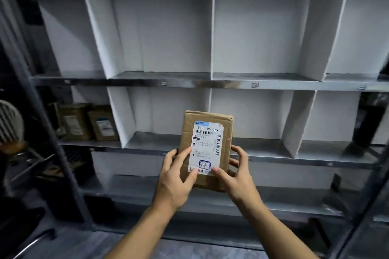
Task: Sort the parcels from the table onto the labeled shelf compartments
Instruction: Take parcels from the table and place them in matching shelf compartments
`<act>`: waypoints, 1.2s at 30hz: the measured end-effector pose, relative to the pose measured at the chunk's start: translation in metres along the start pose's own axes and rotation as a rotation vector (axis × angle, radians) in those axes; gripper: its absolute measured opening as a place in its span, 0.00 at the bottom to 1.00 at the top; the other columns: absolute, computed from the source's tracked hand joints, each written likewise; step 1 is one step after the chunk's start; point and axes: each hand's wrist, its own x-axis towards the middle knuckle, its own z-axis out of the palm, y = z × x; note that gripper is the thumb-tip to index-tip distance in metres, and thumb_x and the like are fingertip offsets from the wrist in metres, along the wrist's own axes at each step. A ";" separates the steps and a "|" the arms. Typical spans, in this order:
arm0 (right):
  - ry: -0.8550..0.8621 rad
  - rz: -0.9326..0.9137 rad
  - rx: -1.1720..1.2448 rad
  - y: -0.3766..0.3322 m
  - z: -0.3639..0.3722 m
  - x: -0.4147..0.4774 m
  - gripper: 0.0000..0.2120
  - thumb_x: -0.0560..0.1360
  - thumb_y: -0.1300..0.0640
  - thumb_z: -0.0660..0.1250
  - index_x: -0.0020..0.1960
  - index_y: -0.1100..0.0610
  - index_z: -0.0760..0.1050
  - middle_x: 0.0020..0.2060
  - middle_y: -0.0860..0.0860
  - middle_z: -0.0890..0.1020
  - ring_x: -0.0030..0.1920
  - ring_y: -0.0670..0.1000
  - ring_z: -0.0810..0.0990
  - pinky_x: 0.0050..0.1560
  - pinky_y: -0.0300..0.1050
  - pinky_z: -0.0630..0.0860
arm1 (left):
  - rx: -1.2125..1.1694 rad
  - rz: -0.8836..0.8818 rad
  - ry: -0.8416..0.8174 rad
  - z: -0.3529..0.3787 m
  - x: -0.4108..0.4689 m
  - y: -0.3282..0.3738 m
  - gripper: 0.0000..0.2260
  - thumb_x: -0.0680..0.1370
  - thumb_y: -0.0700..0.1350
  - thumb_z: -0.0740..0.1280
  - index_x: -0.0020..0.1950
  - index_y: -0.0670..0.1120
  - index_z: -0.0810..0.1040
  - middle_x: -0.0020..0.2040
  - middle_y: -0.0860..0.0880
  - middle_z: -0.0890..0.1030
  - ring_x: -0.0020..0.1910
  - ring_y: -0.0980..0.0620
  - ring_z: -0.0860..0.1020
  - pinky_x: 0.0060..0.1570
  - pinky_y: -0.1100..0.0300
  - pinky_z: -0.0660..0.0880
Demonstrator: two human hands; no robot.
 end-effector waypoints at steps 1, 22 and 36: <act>-0.015 -0.006 0.014 -0.002 0.022 0.005 0.33 0.72 0.48 0.76 0.62 0.24 0.59 0.58 0.36 0.73 0.57 0.43 0.78 0.40 0.38 0.81 | 0.025 0.001 0.009 -0.021 0.003 -0.011 0.28 0.75 0.48 0.72 0.68 0.68 0.65 0.68 0.54 0.65 0.61 0.62 0.67 0.56 0.82 0.59; -0.261 -0.200 0.128 -0.065 0.373 0.122 0.34 0.73 0.54 0.76 0.65 0.28 0.60 0.62 0.47 0.75 0.60 0.50 0.79 0.53 0.56 0.83 | 0.679 -0.095 0.138 -0.378 0.064 -0.169 0.21 0.78 0.51 0.67 0.71 0.53 0.71 0.68 0.55 0.72 0.67 0.53 0.67 0.69 0.53 0.65; -0.167 -0.383 0.056 -0.109 0.546 0.290 0.36 0.72 0.49 0.76 0.70 0.36 0.57 0.61 0.46 0.76 0.62 0.50 0.77 0.61 0.58 0.79 | 1.021 -0.081 0.167 -0.503 0.210 -0.287 0.24 0.78 0.58 0.62 0.73 0.56 0.66 0.69 0.56 0.69 0.67 0.52 0.67 0.66 0.52 0.67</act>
